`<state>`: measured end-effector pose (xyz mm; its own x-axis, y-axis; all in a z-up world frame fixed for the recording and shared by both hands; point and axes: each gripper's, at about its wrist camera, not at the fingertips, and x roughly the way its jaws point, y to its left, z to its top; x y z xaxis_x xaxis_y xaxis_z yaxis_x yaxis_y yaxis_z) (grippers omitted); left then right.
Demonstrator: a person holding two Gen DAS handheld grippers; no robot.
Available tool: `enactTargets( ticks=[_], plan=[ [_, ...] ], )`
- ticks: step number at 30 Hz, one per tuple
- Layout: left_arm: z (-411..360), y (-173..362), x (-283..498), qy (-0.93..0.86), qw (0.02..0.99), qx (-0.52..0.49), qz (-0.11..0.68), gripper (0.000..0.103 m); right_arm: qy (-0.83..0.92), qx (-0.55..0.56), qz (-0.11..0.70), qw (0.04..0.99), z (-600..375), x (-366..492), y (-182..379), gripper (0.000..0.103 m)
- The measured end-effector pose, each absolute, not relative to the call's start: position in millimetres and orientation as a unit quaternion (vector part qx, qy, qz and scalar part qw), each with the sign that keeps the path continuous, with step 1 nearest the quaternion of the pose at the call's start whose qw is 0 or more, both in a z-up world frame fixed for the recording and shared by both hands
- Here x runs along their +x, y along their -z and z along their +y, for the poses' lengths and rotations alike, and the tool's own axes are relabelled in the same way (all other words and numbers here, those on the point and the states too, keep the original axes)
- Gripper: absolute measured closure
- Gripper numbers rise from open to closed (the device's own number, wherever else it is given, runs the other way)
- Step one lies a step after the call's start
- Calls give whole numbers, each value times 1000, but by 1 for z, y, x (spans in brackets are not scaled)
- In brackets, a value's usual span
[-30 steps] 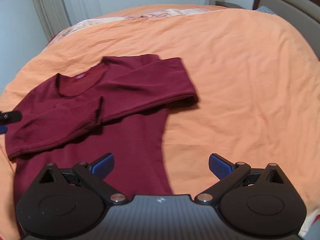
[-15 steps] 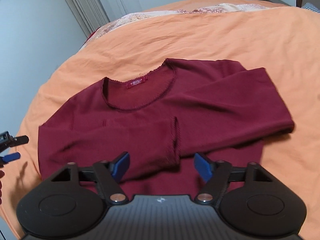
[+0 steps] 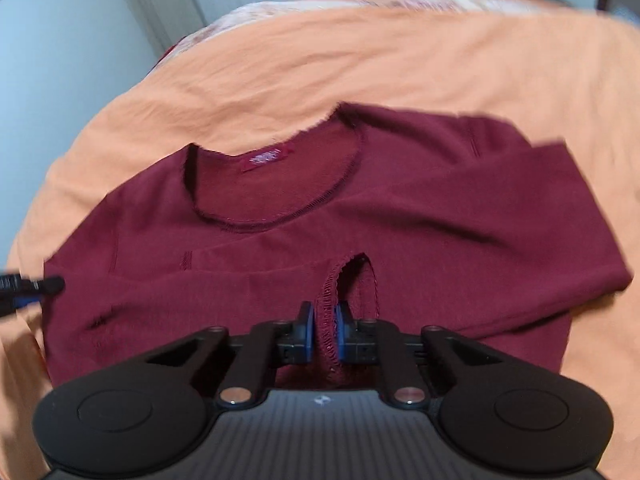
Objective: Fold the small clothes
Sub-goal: 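Grasp the sweater side edge with the right gripper while the left gripper grasps the hem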
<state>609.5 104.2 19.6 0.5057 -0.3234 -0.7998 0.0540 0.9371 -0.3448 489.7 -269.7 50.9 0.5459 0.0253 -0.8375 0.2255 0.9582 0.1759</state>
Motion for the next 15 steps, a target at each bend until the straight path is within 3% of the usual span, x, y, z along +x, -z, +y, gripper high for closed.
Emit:
enactTargets(
  ticks=[1,7,11,15],
  plan=[
    [104,-23,608,117,859,-150,476,96,58,117,465,876,-267,488,-56,93],
    [96,-60,590,124,899,-144,395,98,79,61,383,919,-261,475,-103,94],
    [86,-57,596,110,897,-134,406,96,94,54,389,915,-269,485,-102,94],
    [85,-49,600,96,886,-142,430,73,107,96,433,890,-285,498,-77,94]
  ],
)
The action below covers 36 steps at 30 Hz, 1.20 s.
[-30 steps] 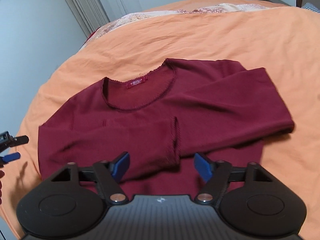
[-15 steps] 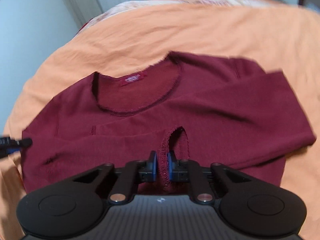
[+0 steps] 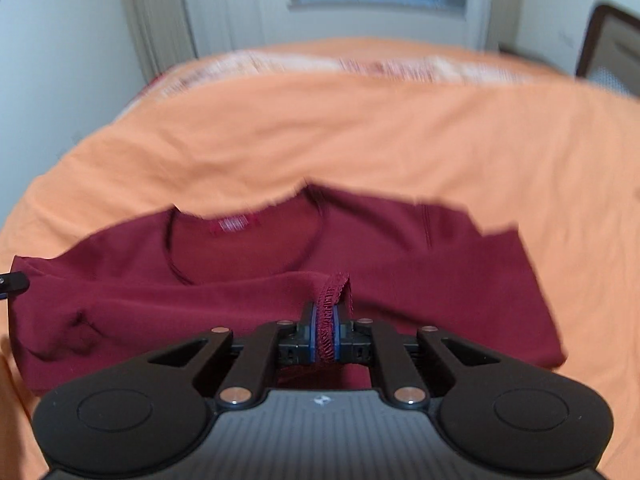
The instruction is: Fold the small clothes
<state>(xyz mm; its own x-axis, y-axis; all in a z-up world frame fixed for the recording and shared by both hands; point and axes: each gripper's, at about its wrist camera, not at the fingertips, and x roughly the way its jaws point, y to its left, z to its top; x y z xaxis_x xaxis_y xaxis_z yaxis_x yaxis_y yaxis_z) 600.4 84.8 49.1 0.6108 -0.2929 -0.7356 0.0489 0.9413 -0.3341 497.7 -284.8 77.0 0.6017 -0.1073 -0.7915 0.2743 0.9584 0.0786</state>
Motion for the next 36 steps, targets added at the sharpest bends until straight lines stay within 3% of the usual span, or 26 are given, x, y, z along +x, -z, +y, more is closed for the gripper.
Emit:
enactTargets(
  ticks=[2,3,6,13,15,17,19,22,25,29,32,35,36],
  plan=[
    [89,-53,597,97,886,-152,427,47,108,105,439,886,-287,495,-72,93],
    [92,-56,594,93,888,-157,422,29,108,106,438,886,-287,492,-72,92],
    [105,-61,584,89,893,-166,409,26,114,99,434,888,-285,482,-72,86],
    [116,-38,565,125,863,-174,457,17,129,114,438,882,-290,459,-68,75],
    [113,-27,561,138,852,-172,475,17,131,120,440,880,-289,450,-67,73],
    [107,-15,561,143,835,-167,504,25,128,123,442,880,-285,442,-66,73],
    [101,-9,562,147,822,-157,528,82,119,119,441,881,-279,434,-67,73],
    [92,-18,558,136,828,-139,526,93,106,105,437,887,-269,427,-70,73],
    [87,-37,550,106,844,-146,506,94,100,101,435,889,-262,424,-71,73],
    [72,-27,554,63,835,-107,536,94,98,98,442,886,-257,417,-71,71],
    [72,-17,558,47,823,-125,551,90,97,84,452,883,-259,399,-72,59],
    [76,-26,555,38,836,-132,531,70,107,70,463,877,-263,368,-72,45],
    [77,-28,553,38,840,-132,525,56,112,70,468,874,-265,357,-71,41]
  ],
)
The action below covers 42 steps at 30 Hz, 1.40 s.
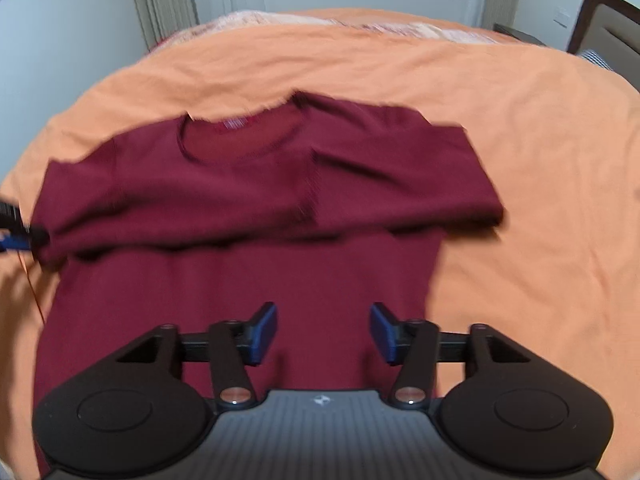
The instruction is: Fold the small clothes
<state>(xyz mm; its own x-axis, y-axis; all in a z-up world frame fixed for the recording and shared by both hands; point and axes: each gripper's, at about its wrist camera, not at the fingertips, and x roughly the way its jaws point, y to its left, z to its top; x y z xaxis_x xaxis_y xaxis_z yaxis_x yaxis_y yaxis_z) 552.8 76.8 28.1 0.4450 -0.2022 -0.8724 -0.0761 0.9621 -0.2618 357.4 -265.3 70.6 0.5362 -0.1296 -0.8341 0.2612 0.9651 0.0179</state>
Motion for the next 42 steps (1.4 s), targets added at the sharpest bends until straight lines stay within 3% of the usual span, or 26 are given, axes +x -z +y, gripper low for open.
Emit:
enactTargets(
  ticks=[1,3,6,10,17,27,32,42],
  plan=[
    [78,-30,550,37,842,-131,522,44,118,72,475,869,-268,347,-68,40],
    [81,-35,541,34,849,-124,512,35,135,79,490,858,-275,326,-63,39],
    [85,-41,520,41,857,-114,501,15,157,109,506,841,-286,297,-57,35],
    [86,-39,488,48,857,-110,502,8,167,122,519,830,-294,270,-52,25],
    [66,-32,425,48,855,-63,512,3,150,109,531,827,-305,244,-47,0],
    [25,-45,335,33,870,19,492,1,32,-18,521,853,-298,221,-53,0],
    [13,-40,289,21,862,12,507,1,-41,-99,508,855,-289,203,-56,0],
    [3,-24,236,-17,840,-22,543,1,-119,-153,498,845,-275,179,-48,0]
  ],
)
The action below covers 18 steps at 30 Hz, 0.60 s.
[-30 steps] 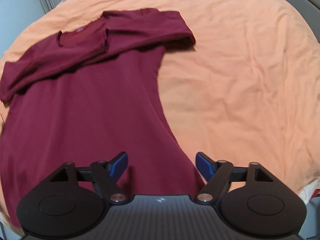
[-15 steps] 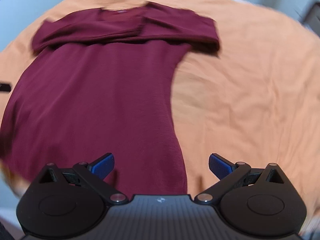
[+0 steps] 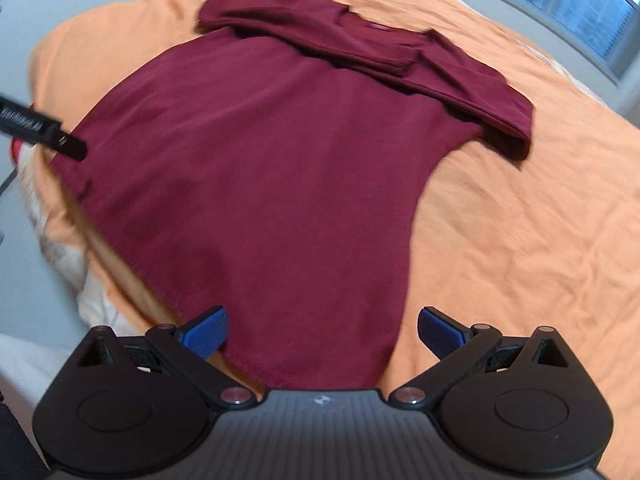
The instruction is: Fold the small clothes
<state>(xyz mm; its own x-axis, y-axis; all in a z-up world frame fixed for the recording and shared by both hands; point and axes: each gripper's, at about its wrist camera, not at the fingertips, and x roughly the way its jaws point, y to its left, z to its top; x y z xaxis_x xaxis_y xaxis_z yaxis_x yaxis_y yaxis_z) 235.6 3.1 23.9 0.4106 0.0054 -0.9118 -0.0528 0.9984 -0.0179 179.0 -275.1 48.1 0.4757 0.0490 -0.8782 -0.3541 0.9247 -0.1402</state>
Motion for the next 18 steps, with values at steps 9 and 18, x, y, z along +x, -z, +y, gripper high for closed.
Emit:
enactTargets(
  ticks=[9,18],
  plan=[
    [6,-44,226,-53,850,-34,524,1,-147,-144,488,848,-272,175,-52,0],
    [26,-72,275,-87,872,-30,480,1,-96,-88,480,867,-294,188,-68,0]
  ],
)
